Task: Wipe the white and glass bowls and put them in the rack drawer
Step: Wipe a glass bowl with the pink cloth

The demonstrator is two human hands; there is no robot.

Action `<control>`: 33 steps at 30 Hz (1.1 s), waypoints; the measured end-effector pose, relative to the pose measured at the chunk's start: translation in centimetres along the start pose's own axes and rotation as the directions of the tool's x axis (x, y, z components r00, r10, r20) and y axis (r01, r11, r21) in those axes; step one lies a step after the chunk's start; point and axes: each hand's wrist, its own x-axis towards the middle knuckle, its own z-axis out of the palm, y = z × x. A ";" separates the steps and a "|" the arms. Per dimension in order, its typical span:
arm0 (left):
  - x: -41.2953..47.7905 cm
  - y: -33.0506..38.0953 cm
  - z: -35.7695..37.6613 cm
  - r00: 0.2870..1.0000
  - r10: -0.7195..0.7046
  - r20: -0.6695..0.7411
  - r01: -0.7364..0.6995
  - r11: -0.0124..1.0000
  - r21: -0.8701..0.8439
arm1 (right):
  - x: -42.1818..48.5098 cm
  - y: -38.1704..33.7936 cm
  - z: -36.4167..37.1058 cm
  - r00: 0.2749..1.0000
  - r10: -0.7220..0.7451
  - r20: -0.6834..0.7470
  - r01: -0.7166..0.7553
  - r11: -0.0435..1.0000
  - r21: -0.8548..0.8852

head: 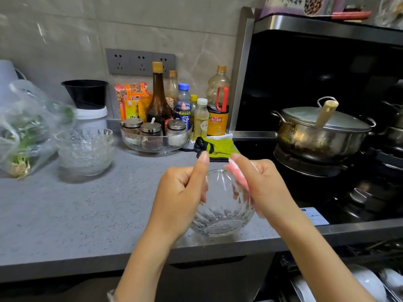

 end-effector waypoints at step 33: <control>-0.8 -1.0 2.5 0.903 -0.296 -0.310 0.209 0.935 -0.286 | -0.8 4.3 3.0 0.840 -0.542 -0.026 0.445 0.716 -0.537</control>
